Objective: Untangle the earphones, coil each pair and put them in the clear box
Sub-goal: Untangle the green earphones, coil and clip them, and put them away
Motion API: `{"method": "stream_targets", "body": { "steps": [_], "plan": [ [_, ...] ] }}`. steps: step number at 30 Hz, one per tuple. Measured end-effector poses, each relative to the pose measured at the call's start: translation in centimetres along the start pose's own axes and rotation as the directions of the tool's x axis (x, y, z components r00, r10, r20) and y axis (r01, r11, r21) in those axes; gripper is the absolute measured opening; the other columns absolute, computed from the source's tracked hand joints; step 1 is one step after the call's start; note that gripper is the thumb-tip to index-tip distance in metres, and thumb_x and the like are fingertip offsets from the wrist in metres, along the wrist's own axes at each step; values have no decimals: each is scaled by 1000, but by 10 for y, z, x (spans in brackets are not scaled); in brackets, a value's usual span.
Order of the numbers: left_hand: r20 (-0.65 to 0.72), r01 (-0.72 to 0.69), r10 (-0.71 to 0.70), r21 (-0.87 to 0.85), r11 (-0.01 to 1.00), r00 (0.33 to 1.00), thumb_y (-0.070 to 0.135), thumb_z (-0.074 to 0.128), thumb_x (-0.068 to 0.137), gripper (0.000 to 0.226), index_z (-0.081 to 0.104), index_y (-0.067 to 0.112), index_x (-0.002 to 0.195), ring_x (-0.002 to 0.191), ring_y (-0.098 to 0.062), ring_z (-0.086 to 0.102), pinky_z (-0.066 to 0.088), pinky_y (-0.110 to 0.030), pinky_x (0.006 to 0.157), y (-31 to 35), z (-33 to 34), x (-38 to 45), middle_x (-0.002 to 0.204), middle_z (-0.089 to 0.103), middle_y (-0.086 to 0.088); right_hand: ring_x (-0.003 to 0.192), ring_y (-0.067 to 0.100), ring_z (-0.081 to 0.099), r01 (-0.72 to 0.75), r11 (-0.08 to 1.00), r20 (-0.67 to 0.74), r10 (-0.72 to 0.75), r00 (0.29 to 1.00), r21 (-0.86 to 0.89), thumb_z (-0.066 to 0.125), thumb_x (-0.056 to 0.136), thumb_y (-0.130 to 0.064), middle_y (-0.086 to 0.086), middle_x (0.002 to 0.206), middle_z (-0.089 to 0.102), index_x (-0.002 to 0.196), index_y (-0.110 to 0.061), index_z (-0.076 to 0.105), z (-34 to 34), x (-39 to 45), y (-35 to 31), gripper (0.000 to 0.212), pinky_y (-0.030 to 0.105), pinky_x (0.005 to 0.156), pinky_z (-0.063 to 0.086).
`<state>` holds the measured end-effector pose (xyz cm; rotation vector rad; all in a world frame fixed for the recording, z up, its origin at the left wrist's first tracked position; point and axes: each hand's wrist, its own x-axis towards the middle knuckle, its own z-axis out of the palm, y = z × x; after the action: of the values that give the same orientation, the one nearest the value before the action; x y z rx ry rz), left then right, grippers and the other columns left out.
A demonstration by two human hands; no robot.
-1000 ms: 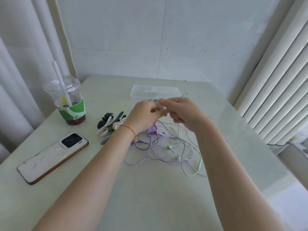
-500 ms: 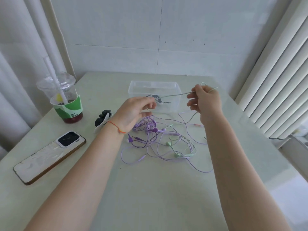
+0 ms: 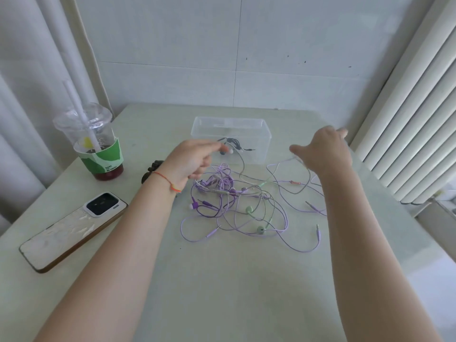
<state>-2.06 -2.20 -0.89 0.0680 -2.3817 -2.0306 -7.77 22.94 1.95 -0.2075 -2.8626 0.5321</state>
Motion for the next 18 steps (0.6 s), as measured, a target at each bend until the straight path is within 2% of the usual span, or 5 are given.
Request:
{"method": "stream_targets", "body": {
  "steps": [3,6,10,14,18],
  "plan": [
    [106,-11,-4,140,990,994,31,57,98,27,75,10,95,44,-10,17,16,-18,41,1,12,-6,55,20,5,107,27,57,243,944,-77,-232,970,224,58,88,-21,9,117,60,112,-9,62,-12,-9,-18,27,29,84,42],
    [135,-27,4,166,986,991,38,62,93,36,71,8,76,42,-11,24,19,-19,41,4,22,-9,50,30,3,99,14,65,343,760,112,-475,873,552,52,84,-4,-3,100,70,102,-20,68,-14,-33,-43,29,29,93,49],
    [112,-3,-13,136,991,994,44,59,94,50,52,11,56,40,-15,22,17,-24,44,7,26,-10,44,31,2,67,7,59,325,742,348,-592,727,586,48,86,-2,-5,82,67,110,-19,63,-1,-53,-62,33,20,61,46],
    [98,26,-37,112,993,995,40,59,94,46,49,13,59,39,-14,17,20,-21,41,9,15,-9,47,23,2,52,11,36,344,752,316,-580,751,562,63,90,-25,-5,60,44,96,-20,70,0,-44,-52,11,25,52,31],
    [113,11,-11,4,1000,994,29,59,87,30,57,12,63,38,-13,21,28,-23,45,7,3,-7,50,24,2,44,6,29,277,703,91,-438,895,655,68,88,-20,-11,50,37,84,-15,70,-6,-30,-40,7,18,43,27]
  ]
}}
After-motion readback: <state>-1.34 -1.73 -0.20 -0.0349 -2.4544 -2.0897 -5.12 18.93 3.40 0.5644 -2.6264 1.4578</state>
